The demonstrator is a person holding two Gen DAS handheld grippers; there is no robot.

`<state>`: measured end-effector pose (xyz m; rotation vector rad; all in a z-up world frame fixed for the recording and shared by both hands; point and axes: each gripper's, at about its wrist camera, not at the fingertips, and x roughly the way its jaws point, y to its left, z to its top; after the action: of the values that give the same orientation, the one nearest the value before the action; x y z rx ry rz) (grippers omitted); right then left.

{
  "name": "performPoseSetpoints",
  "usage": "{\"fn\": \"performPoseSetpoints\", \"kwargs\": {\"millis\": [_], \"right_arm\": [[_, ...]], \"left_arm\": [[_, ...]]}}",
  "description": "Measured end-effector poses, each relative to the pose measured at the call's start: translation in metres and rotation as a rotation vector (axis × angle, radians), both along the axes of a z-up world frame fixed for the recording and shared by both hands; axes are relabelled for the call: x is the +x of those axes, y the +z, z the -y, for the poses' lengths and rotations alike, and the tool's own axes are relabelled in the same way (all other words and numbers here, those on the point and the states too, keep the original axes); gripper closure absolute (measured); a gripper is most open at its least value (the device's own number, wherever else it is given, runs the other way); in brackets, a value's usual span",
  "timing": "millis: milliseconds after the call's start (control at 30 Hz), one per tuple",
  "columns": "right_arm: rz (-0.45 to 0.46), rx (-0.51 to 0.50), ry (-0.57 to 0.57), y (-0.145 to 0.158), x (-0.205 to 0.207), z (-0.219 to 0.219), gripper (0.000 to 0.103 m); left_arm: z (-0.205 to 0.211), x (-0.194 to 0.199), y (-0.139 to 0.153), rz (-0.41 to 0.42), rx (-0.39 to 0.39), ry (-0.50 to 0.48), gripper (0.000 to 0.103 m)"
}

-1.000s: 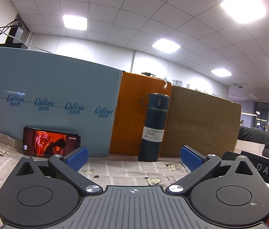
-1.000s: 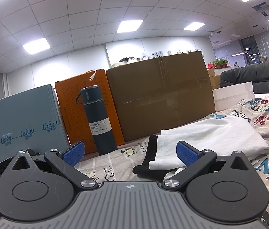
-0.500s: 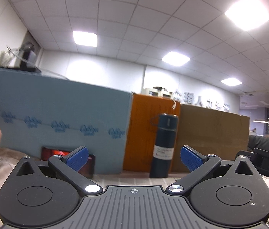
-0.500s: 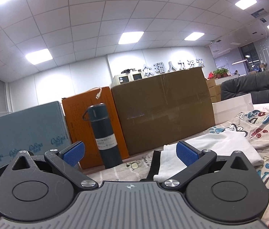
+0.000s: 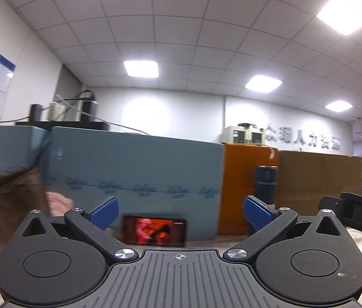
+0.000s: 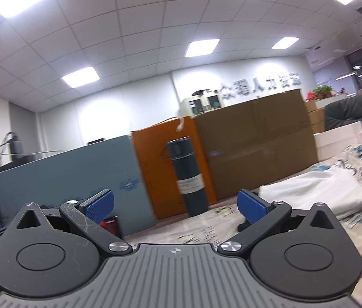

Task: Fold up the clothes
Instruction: 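Swing both tools toward the brown leather jacket beside the pink sweater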

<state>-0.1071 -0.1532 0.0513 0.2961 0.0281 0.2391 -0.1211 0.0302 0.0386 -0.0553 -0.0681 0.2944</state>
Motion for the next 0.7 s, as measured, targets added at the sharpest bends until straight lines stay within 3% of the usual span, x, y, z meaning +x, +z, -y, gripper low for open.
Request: {"fn": "performPoseSetpoints", "kwargs": {"millis": [167, 700], "right_arm": [[-0.012, -0.006, 0.079, -0.002, -0.009, -0.023, 0.0], [-0.096, -0.149, 0.488, -0.003, 0.004, -0.144, 0.0]], "left_arm": [[-0.025, -0.025, 0.0, -0.007, -0.023, 0.082, 0.0], [-0.143, -0.087, -0.013, -0.071, -0.147, 0.152, 0.0]]}}
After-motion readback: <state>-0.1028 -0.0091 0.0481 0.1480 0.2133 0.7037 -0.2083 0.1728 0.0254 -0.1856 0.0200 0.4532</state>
